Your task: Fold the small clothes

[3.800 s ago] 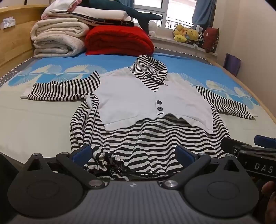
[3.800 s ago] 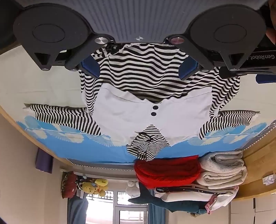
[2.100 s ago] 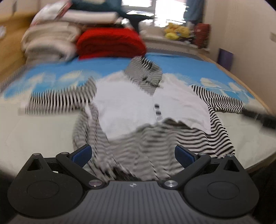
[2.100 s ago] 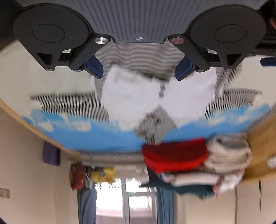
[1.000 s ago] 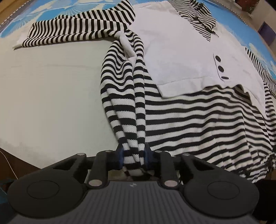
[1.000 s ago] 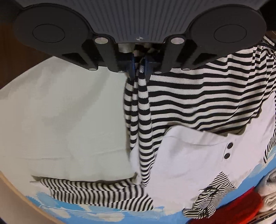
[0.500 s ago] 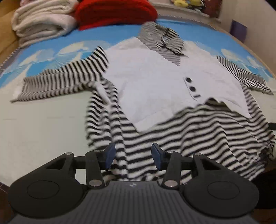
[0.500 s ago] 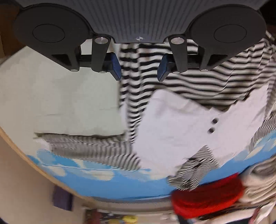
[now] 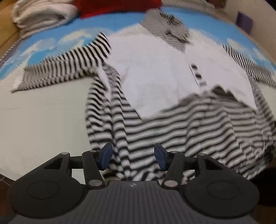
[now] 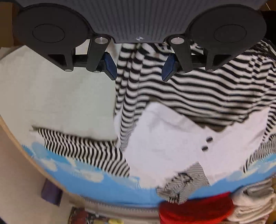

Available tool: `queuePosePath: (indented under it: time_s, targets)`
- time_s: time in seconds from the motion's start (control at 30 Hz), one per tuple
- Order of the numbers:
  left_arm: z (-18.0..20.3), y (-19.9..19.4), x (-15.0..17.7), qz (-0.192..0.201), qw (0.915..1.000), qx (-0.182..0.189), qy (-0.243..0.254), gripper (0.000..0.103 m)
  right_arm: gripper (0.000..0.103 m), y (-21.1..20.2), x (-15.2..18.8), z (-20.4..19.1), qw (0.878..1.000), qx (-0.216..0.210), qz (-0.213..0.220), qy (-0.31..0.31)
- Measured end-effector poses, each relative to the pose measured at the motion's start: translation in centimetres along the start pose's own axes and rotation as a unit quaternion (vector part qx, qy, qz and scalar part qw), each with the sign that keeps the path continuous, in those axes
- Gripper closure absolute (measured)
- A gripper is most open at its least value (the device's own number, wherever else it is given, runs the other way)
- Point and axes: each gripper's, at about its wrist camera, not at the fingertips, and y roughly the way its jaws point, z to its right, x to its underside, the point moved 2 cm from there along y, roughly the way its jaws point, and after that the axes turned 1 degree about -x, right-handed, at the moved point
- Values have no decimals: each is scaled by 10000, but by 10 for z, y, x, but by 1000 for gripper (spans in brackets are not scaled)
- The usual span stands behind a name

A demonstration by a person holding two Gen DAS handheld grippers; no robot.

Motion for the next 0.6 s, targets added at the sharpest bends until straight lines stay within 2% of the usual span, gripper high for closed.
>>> queuePosePath:
  time_s: [0.1, 0.2, 0.33, 0.47, 0.6]
  targets:
    - [-3, -14, -4, 370, 9992, -113, -97, 43, 44, -13, -4, -1, 9994, 4, 351, 26]
    - [1, -31, -9, 672, 9976, -155, -7, 42, 44, -21, -7, -2, 9978, -190, 619, 139]
    - [9, -59, -32, 948, 9954, 71, 111, 42, 42, -31, -15, 0, 9946, -331, 910, 370]
    - [2, -72, -61, 1556, 9877, -32, 132, 35, 42, -30, -22, -1, 9916, -413, 1001, 711]
    - [-21, -59, -88, 1791, 9836, -136, -132, 35, 42, -25, -24, -9, 9928, -239, 943, 705]
